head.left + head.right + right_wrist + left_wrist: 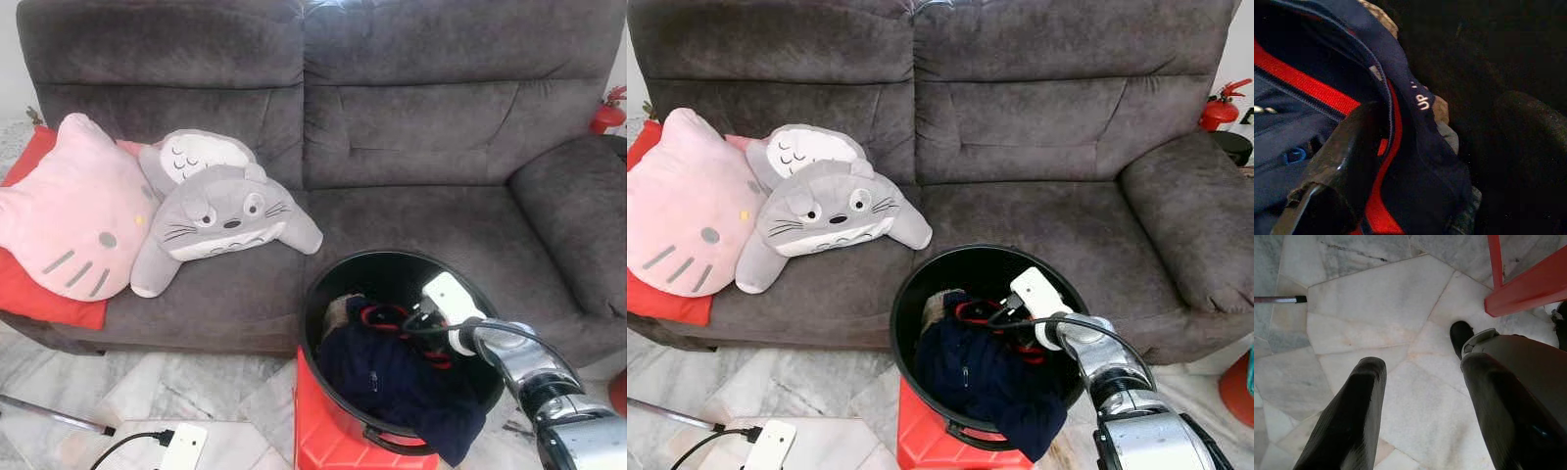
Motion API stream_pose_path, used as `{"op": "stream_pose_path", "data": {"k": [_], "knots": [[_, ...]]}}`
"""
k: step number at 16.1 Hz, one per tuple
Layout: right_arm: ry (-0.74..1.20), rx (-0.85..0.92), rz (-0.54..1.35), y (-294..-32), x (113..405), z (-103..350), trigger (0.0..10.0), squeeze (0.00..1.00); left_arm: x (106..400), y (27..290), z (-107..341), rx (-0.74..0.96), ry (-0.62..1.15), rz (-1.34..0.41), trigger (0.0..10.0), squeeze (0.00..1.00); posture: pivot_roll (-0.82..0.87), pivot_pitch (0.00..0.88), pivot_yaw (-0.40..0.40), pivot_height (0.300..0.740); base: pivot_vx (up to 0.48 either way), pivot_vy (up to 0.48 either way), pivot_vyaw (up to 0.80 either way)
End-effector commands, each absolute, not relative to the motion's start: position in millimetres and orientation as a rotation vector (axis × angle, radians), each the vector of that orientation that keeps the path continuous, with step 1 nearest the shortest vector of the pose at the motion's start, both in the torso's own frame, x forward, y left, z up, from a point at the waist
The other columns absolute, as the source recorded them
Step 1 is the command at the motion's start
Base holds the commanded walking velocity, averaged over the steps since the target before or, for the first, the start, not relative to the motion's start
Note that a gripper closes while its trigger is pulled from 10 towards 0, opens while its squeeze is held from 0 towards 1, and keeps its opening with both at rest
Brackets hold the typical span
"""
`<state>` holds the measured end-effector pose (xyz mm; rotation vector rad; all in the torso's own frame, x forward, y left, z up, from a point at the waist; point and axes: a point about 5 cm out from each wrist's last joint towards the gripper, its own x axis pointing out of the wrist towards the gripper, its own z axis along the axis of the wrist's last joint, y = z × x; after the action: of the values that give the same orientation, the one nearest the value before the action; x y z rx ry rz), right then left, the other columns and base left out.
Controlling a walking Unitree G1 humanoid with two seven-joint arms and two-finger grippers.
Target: Hang hanger
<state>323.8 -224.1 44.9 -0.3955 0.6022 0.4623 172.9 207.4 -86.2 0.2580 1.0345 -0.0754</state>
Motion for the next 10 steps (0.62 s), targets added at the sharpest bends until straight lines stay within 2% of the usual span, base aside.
{"op": "stream_pose_path", "data": {"k": [1,5,10], "knots": [[0.608,-0.384,0.438,-223.8,322.5,41.9,10.0,0.00,167.0,211.1,-88.3,0.262,1.056,-0.066,10.0,0.00,-0.08,0.047,0.050,0.740,0.000,0.000,0.00],[0.514,-0.359,0.463,-215.7,327.4,49.1,10.0,0.00,167.0,211.7,-88.2,0.268,1.053,-0.063,10.0,0.00,-0.07,0.047,0.051,0.740,0.000,0.000,0.00],[0.542,-0.362,0.498,-208.1,322.0,39.8,10.0,0.00,167.0,212.0,-88.1,0.268,1.055,-0.064,10.0,0.00,-0.07,0.049,0.051,0.740,0.000,0.000,0.00]]}}
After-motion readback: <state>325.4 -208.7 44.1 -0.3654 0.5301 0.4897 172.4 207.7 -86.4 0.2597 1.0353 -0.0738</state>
